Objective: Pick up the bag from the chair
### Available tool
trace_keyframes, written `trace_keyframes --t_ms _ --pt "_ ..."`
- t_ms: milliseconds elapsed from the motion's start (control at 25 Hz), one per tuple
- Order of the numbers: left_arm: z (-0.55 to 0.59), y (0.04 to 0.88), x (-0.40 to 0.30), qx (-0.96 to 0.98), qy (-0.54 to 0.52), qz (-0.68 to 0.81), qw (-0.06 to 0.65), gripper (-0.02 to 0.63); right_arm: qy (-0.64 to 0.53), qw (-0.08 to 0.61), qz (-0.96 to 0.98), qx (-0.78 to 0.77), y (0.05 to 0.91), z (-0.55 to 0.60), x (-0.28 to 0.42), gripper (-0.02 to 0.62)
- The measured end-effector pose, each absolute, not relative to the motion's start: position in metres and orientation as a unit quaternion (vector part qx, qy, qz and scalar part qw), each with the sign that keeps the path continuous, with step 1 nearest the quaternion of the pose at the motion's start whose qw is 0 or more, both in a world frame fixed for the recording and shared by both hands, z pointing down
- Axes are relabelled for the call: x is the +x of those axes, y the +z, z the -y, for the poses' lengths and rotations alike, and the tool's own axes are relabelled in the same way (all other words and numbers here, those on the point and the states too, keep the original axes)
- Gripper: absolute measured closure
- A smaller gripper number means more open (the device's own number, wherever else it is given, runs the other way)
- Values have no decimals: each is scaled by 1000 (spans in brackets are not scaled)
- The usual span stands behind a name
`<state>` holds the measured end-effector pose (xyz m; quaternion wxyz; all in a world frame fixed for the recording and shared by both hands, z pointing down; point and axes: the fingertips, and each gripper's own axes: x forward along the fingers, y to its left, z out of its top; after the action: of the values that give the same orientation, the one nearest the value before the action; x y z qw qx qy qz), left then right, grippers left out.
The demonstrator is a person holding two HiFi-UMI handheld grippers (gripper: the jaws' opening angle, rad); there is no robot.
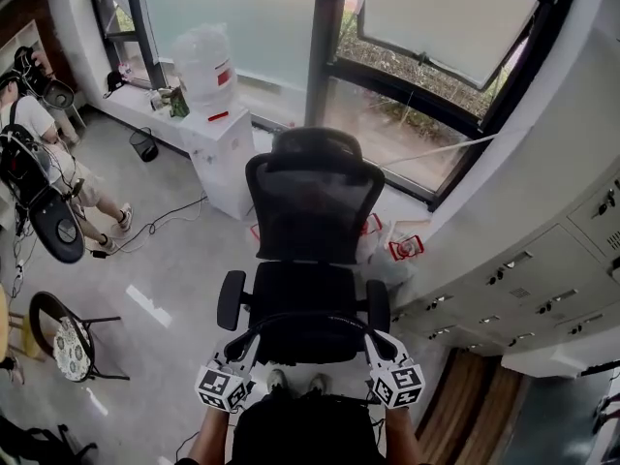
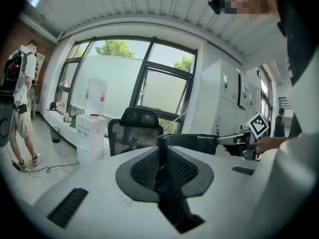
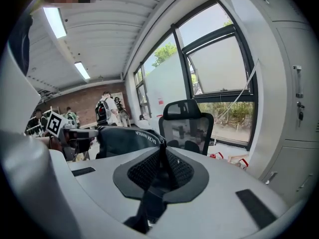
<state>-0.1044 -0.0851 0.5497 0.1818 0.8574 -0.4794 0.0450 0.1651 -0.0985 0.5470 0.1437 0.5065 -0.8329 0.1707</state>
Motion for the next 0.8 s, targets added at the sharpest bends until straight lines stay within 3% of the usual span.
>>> trace_keyframes --t_ms 800 --pt "74 558 -104 864 37 465 191 557 176 145 823 520 553 84 163 568"
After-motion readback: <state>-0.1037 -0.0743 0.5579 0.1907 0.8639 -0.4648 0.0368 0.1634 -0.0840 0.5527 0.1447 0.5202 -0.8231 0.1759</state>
